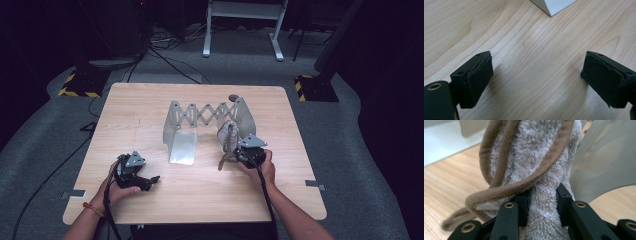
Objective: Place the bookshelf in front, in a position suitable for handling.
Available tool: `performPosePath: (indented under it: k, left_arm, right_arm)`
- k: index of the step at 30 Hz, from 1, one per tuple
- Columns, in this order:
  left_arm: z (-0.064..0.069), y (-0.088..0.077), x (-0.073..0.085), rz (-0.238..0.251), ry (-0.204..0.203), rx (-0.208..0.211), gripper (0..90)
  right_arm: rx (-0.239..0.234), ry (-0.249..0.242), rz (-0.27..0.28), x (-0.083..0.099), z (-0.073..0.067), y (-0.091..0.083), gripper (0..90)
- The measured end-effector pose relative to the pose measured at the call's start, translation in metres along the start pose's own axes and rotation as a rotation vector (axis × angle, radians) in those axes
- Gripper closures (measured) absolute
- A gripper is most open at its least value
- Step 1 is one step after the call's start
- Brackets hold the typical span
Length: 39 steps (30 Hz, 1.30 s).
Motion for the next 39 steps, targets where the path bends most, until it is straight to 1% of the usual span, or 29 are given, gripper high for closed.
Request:
performPosePath:
  k: [3,6,8,13,16,19,21,23,24,28,32,36,39]
  left_arm:
    - [0.0,0.0,0.0,0.0,-0.001,-0.001,10.5]
    - [0.0,0.0,0.0,0.001,-0.001,0.0,10.6]
    - [0.0,0.0,0.0,0.001,-0.001,0.0,10.6]
    - [0.0,0.0,0.0,0.001,0.002,0.003,10.6]
    - [0.0,0.0,0.0,0.0,0.004,0.002,10.6]
    - [0.0,0.0,0.0,0.001,0.002,0.003,10.6]
    - [0.0,0.0,0.0,0.001,0.001,0.001,10.6]
    - [0.0,0.0,0.0,0.0,0.002,0.001,10.5]
    - [0.0,0.0,0.0,0.0,0.002,0.001,10.5]
    - [0.0,0.0,0.0,0.001,0.002,0.001,10.5]
    - [0.0,0.0,0.0,0.001,0.001,0.001,10.6]
    - [0.0,0.0,0.0,0.001,0.002,0.001,10.6]
    - [0.0,0.0,0.0,0.001,0.002,0.001,10.6]
  right_arm:
    - [-0.013,-0.001,-0.023,0.003,-0.002,0.004,70.3]
    - [-0.004,0.006,-0.006,0.0,-0.001,0.0,70.3]
    - [0.012,0.008,0.034,-0.005,0.001,-0.006,70.3]
    - [0.06,0.029,0.164,-0.021,0.01,-0.03,70.6]
    - [0.099,0.029,0.248,-0.033,0.014,-0.045,70.6]
    - [0.144,0.01,0.321,-0.045,0.016,-0.059,70.6]
    - [0.17,-0.006,0.352,-0.053,0.016,-0.066,70.6]
    - [0.192,-0.011,0.374,-0.059,0.018,-0.068,70.5]
    - [0.197,-0.009,0.379,-0.061,0.018,-0.068,70.5]
    - [0.21,-0.021,0.345,-0.059,0.015,-0.055,70.5]
    - [0.222,-0.068,0.295,-0.05,0.009,-0.039,70.4]
    - [0.222,-0.073,0.257,-0.04,0.006,-0.025,70.4]
    - [0.205,-0.059,0.232,-0.035,0.005,-0.019,70.5]
Point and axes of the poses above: each handheld gripper's, and its own axes: y roughly forward along the jaws, x roughly out of its underside, z roughly to its right, the point moved 1 cm from there along y, roughly forward along the jaws, and after that the axes turned 3 degrees about x, right-handed, at the moved point
